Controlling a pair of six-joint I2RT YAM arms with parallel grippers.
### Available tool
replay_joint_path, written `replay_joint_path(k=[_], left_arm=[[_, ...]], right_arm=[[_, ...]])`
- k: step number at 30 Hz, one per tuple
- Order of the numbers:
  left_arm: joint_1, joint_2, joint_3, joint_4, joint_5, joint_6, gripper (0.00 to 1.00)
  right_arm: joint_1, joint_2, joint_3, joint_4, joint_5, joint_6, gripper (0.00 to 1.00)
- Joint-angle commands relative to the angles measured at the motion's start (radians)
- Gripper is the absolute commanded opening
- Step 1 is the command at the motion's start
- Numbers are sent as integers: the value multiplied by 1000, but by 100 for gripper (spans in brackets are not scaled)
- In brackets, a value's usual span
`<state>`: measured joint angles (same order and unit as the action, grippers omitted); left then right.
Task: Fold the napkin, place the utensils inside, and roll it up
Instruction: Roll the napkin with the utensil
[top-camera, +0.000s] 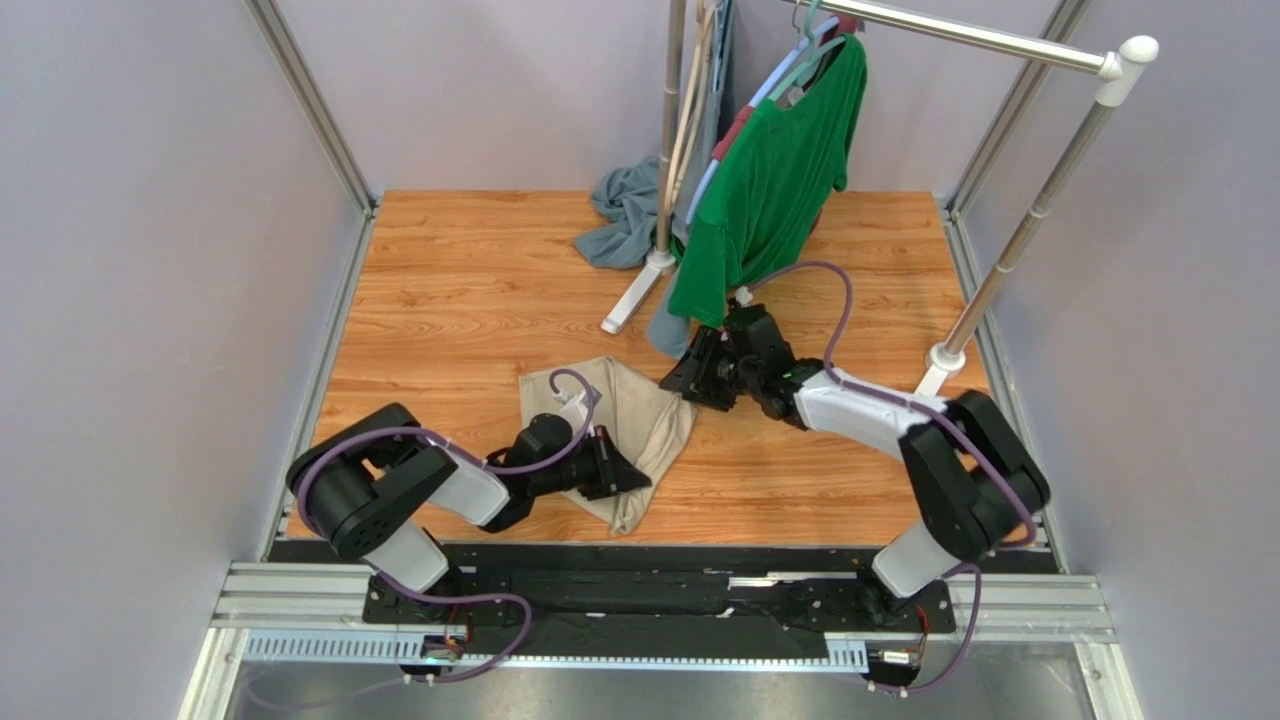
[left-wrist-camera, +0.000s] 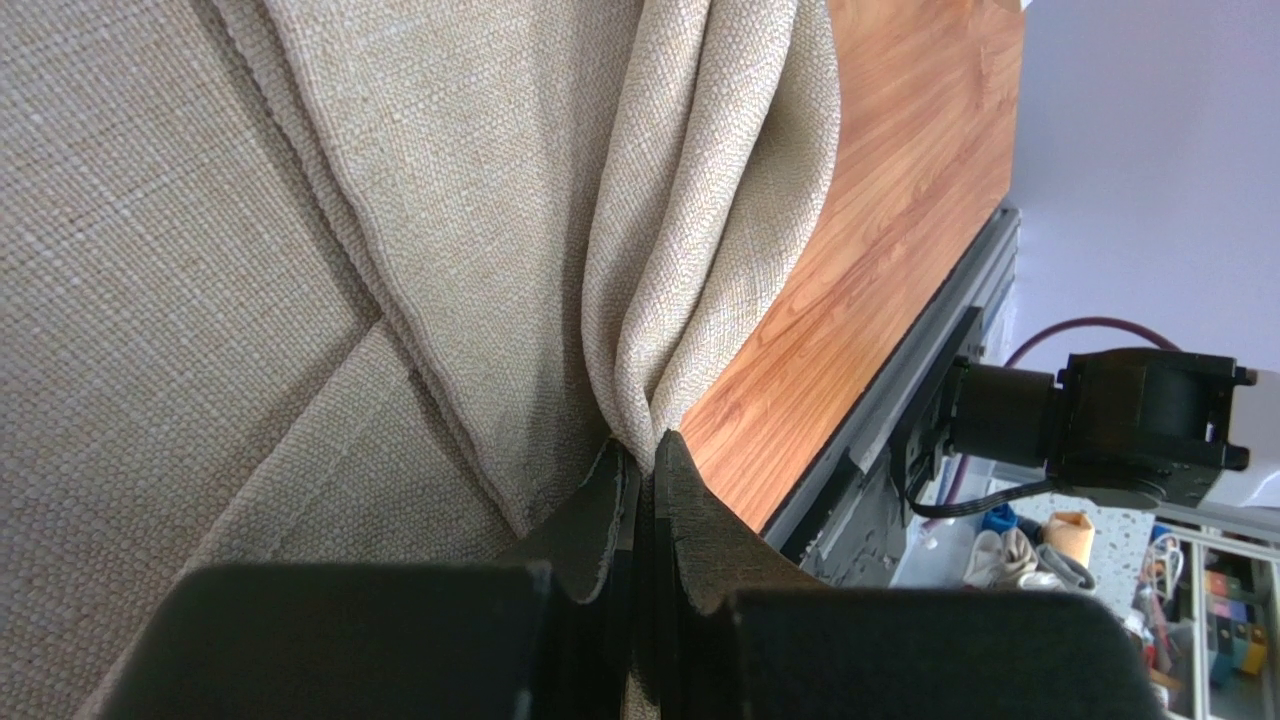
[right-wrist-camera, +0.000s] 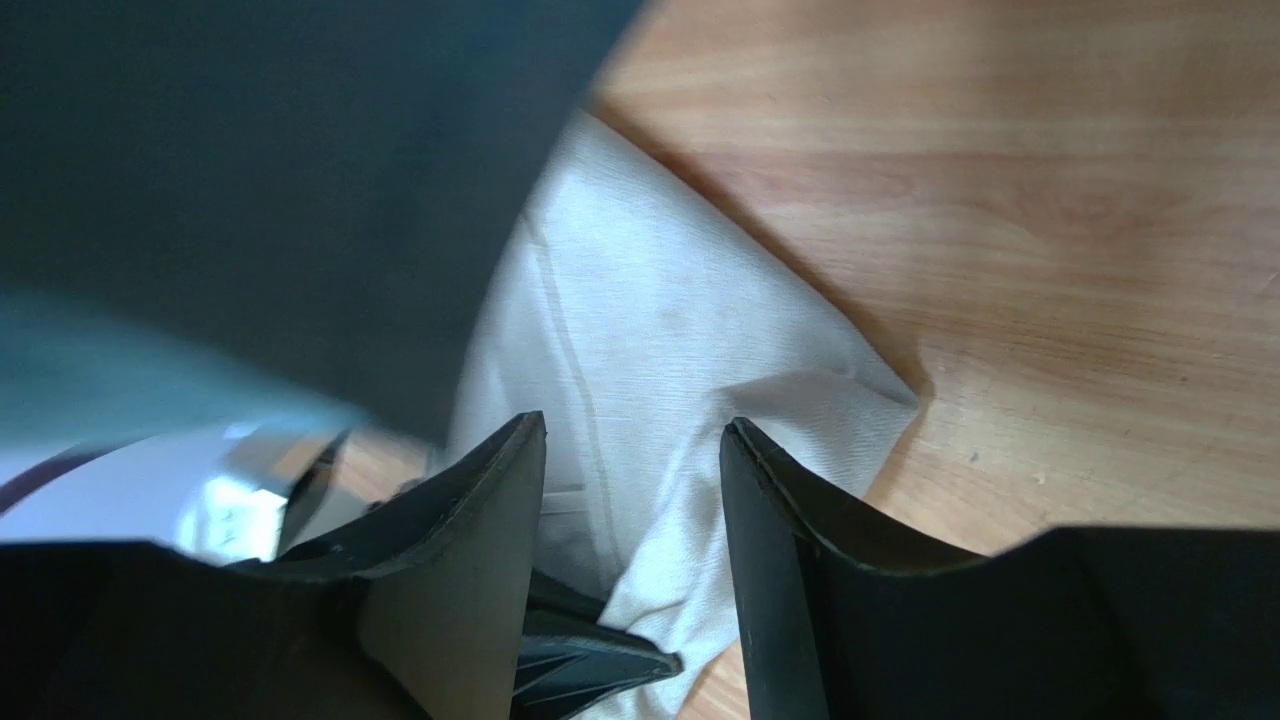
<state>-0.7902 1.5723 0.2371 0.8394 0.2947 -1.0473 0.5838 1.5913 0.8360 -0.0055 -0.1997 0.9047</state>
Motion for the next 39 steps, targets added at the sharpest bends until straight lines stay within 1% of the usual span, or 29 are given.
replay_joint_path(k=[1,3,8,9,13,14,15,19,26,30,32,33,35,36,38,39], left_arm=[[0,6,-28,-29,-9,-11,0],[2,0,-25,-48,-15,-10,0],[5,11,-24,-54,-16,-19,0],[5,12,-24,-51,-11,-22,0],[14,14,-27,-51,-8,-26,0],[16,12,-28,-49,-6,-28,0],[17,12,-30,-48,-5,-29,0],[25,18,-33,-45,3,-30,0],[29,22,-41,-29,12,-33,0],[31,20,-38,-29,24,-28,0],[31,22,-28,-37,34,-19,0],[31,22,-25,-36,43,-17,1],[31,9,-18,-54,46,-10,7],[31,-3,-13,-69,43,-3,18],[31,-52,11,-155,35,19,28],[31,-72,21,-192,26,29,38]], right_arm=[[5,-166,-38,-36,98,-76,50],[7,-203,-66,-50,91,-61,50],[45,-202,-165,-4,20,13,47],[51,-189,-175,51,13,22,45],[88,-154,-202,116,-9,59,35],[93,-145,-201,125,-13,63,28],[97,-139,-199,140,-18,72,27],[120,-99,-189,179,-36,85,25],[132,7,-140,176,-38,89,20],[136,53,-135,220,-47,108,18],[143,64,-108,199,-23,100,17],[148,74,-88,132,-3,88,17],[163,82,-40,57,69,50,16],[169,82,-32,11,94,42,15],[180,85,-28,-42,141,28,15],[180,87,-31,-53,146,28,15]])
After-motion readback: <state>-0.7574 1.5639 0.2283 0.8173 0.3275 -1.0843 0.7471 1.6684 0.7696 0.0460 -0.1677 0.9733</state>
